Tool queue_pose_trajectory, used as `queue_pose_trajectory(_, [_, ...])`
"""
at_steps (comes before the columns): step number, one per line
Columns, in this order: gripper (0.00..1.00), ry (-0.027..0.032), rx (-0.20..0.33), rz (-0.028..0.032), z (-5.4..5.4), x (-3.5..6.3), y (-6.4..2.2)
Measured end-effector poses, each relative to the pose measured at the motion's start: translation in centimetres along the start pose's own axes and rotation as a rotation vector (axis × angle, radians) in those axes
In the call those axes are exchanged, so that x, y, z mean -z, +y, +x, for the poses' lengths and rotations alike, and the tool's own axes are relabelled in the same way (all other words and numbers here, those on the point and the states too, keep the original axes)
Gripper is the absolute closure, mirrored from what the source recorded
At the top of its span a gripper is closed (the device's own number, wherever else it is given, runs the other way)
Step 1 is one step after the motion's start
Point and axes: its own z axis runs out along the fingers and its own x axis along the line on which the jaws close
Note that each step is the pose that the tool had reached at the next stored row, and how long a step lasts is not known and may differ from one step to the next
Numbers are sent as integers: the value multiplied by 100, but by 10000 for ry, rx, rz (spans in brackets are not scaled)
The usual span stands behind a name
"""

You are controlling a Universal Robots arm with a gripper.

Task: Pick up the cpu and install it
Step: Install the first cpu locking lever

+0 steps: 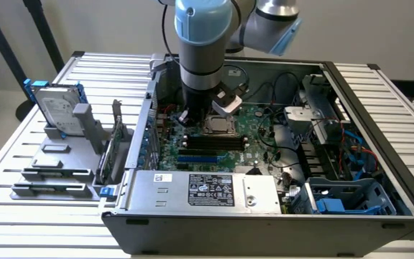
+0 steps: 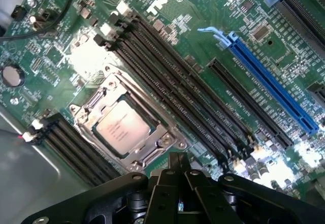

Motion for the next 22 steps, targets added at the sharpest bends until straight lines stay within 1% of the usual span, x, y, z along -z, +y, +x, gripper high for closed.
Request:
queue_pose_trajectory(4, [89,-25,114,18,58,23,-58])
queue_pose_trajectory(7, [89,-53,261,45,89,31,-88])
queue_pose_trajectory(15, [89,-155,828,151,149,53,-147])
queue_pose_trajectory(22, [89,-260,1376,249,176,55,-174])
